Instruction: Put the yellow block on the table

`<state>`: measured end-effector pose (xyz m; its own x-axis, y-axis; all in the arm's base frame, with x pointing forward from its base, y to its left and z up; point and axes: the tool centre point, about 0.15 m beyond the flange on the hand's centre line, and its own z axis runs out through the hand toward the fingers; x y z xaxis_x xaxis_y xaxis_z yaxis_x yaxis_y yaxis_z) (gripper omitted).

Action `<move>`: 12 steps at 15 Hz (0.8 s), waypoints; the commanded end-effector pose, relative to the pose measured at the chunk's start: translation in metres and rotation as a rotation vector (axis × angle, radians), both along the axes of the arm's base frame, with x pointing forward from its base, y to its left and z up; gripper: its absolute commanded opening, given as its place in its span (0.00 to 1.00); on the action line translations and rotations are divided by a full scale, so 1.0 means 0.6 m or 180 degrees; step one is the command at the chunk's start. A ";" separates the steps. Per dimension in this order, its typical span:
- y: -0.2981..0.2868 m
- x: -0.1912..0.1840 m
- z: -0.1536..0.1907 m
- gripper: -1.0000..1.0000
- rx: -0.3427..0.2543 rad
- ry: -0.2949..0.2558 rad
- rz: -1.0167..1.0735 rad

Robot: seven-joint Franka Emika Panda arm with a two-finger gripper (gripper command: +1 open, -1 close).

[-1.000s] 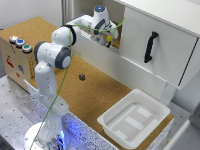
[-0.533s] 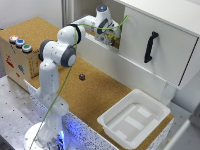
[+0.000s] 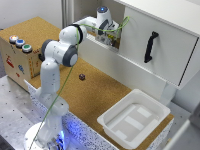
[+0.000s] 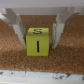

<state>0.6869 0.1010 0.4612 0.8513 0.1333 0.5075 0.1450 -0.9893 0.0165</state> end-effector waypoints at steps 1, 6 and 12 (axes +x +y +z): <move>0.005 -0.004 0.033 0.00 -0.0151 0.0015 -0.0212; -0.008 -0.114 0.045 0.00 -0.0172 -0.0034 -0.0574; -0.054 -0.265 -0.003 0.00 -0.0106 0.0198 -0.0977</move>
<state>0.6123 0.0859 0.4814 0.9245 -0.0518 0.3776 -0.0636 -0.9978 0.0187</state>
